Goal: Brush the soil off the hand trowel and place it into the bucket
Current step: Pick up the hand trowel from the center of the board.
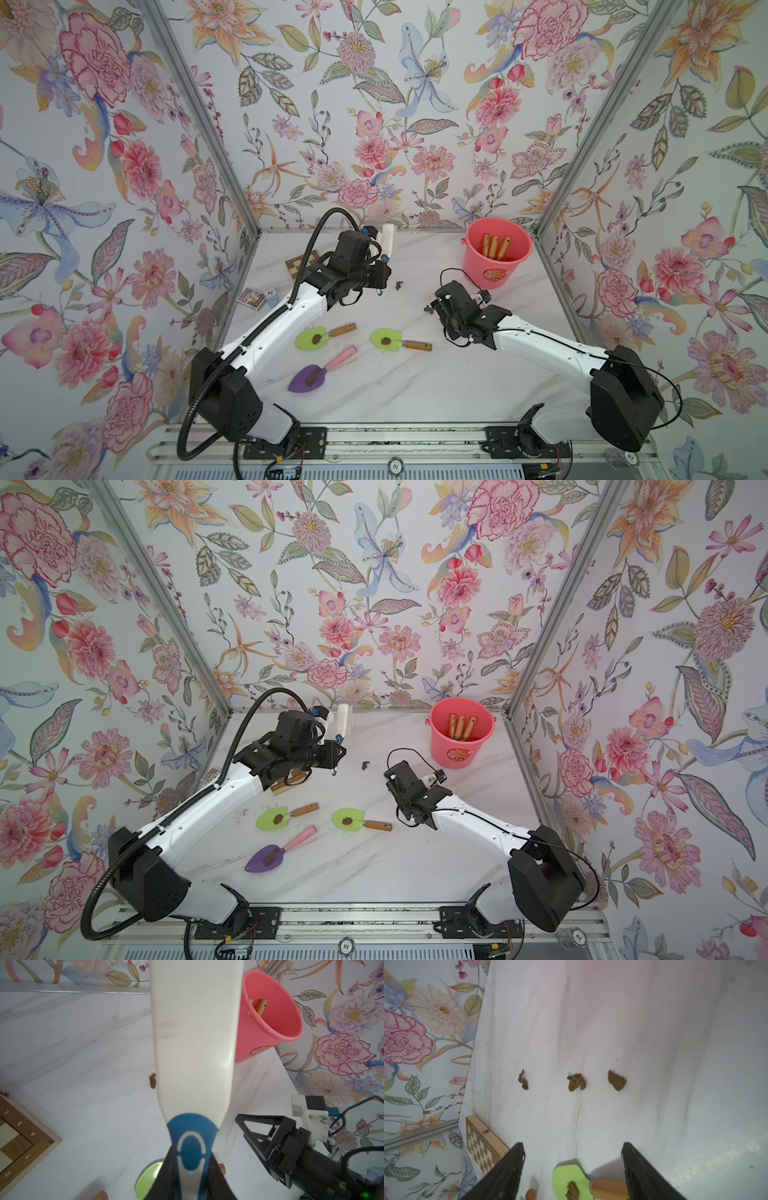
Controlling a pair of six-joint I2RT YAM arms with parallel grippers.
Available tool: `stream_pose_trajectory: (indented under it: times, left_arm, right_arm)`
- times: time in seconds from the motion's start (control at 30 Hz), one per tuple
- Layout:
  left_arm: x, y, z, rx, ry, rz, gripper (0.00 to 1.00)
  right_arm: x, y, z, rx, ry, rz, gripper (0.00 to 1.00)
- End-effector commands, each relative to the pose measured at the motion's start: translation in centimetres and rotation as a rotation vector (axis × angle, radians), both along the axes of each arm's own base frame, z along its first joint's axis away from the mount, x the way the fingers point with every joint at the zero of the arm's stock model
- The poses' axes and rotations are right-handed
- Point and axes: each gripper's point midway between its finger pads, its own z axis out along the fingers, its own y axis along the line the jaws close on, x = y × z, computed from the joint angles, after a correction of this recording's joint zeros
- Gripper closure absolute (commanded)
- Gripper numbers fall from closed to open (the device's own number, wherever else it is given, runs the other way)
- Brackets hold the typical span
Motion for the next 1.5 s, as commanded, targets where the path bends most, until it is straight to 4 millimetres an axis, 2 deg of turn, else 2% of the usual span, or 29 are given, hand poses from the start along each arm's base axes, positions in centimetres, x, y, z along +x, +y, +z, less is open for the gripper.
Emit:
stream_pose_trajectory:
  times: [0.0,0.1,0.23,0.43,0.7,0.87,1.17,1.47]
  left_arm:
    - [-1.3,1.5,0.0,0.049,-0.044,-0.010,1.00]
    - [-2.6,1.7,0.5,0.039,-0.063,-0.046,1.00]
    - [-3.8,2.3,0.9,0.042,-0.082,-0.067,1.00]
    - [-4.9,2.6,1.3,0.012,-0.108,-0.083,1.00]
    - [-5.3,2.8,1.9,0.025,-0.135,-0.108,1.00]
    - [-5.4,3.1,2.4,0.028,-0.156,-0.101,1.00]
    - [-5.7,3.5,2.3,0.033,-0.163,-0.097,1.00]
    - [-5.6,3.3,2.3,0.043,-0.166,-0.114,1.00]
  right_arm:
    - [-1.6,0.1,-0.3,0.066,0.035,-0.222,0.26]
    - [-2.9,1.6,-0.6,0.056,0.029,-0.239,0.27]
    - [-5.1,2.8,-2.6,0.082,0.099,-0.307,0.29]
    - [-6.5,4.1,-3.8,0.094,0.138,-0.350,0.32]
    - [-5.0,5.0,-4.6,0.168,0.125,-0.367,0.34]
    - [-4.9,5.4,-5.8,0.198,0.169,-0.383,0.30]
    - [-5.1,6.0,-7.1,0.223,0.211,-0.403,0.30]
    - [-4.5,4.7,-8.2,0.191,0.208,-0.438,0.35]
